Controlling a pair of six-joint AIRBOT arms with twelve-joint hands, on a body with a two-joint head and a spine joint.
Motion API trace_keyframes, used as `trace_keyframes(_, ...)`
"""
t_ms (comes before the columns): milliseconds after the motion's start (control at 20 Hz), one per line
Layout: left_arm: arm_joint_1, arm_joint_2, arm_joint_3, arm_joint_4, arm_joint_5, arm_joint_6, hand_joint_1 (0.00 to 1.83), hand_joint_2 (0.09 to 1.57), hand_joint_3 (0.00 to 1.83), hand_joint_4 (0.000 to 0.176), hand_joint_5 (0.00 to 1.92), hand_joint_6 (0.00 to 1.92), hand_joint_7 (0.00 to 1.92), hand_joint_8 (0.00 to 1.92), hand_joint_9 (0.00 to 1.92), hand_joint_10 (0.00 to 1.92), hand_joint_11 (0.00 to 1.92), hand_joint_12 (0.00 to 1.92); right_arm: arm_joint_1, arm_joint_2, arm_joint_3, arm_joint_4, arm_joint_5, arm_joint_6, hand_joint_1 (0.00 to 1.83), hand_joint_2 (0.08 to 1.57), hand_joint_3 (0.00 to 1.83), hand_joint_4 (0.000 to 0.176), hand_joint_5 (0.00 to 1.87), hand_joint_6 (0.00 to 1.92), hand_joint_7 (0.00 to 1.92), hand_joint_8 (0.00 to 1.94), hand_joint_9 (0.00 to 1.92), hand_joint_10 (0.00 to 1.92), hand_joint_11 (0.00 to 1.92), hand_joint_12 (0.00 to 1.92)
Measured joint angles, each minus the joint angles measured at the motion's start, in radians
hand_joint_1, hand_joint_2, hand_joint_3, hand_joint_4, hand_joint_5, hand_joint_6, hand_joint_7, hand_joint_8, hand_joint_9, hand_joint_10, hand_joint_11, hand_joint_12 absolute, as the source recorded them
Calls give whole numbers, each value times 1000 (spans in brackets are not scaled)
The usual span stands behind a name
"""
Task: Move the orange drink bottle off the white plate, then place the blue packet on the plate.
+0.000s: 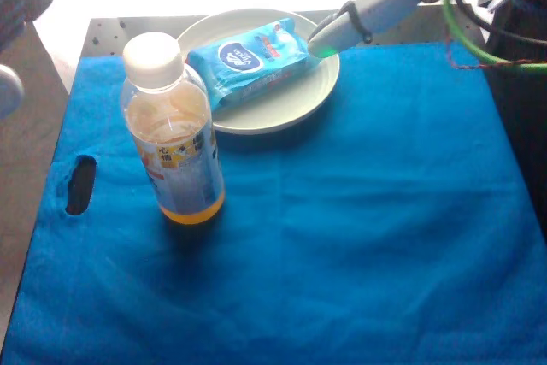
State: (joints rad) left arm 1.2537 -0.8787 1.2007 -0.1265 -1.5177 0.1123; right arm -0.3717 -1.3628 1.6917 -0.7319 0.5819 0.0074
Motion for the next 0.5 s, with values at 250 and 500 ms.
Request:
trace_keyframes(250, -38, 61, -8, -6, -22, 42, 413, 894, 5, 176, 0, 0, 0, 0, 0, 0, 0, 0, -2, 140, -141, 123, 108, -81, 863, 684, 0, 176, 0, 0, 142, 0, 122, 3, 122, 55)
trace_keyframes(500, -92, 93, -14, 18, -69, 88, 370, 880, 0, 176, 0, 0, 0, 0, 0, 0, 0, 0, -2, 211, -239, 206, 191, -197, 925, 778, 11, 176, 0, 0, 80, 0, 5, 0, 29, 16)
